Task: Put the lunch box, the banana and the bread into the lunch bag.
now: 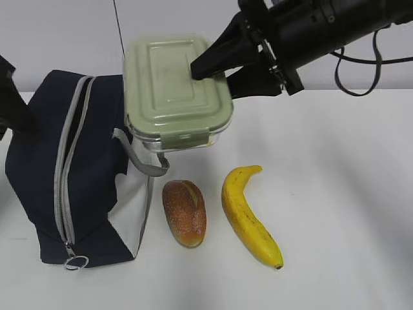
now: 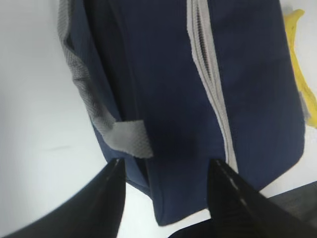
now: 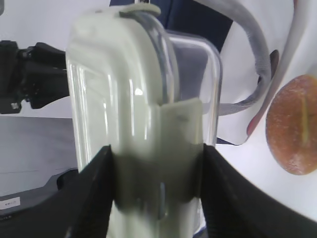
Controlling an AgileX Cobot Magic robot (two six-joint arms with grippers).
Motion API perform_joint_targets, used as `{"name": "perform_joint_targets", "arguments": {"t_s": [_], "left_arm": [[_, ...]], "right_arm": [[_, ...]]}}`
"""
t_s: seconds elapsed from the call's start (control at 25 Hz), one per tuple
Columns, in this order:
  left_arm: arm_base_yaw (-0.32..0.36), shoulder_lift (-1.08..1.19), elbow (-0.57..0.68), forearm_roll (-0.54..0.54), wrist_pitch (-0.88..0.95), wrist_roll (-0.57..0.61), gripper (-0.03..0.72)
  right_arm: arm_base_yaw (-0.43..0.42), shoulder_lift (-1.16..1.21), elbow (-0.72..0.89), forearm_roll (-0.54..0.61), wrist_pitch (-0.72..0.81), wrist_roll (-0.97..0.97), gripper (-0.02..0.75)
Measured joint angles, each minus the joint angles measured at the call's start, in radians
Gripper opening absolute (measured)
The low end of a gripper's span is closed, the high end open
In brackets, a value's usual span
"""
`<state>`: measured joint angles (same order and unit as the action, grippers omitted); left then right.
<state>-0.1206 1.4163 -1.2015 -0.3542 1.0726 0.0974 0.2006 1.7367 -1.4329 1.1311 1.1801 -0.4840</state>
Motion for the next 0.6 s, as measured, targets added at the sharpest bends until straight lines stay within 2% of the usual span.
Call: {"name": "perform_joint_targets", "arguments": {"t_s": [0.12, 0.28, 0.36, 0.6], "left_arm": [[0.0, 0.06, -0.007, -0.007, -0.002, 0.026, 0.358], [0.0, 0.104, -0.007, -0.015, -0.002, 0.07, 0.105], [0.0, 0.11, -0.007, -0.043, -0.002, 0.104, 0.029], [0.0, 0.11, -0.007, -0.207, 0.02, 0.211, 0.011]], "right_arm": [[0.04, 0.023, -0.007, 0.011, -0.029, 0.002, 0.375], [0.086, 0.055, -0.044, 0.025, -0.053, 0.002, 0.375], [0.108, 0.071, -0.067, 0.034, -0.064, 0.002, 0.375], [0.149, 0.141, -0.128, 0.045, -0.084, 0.004, 0.375]]}}
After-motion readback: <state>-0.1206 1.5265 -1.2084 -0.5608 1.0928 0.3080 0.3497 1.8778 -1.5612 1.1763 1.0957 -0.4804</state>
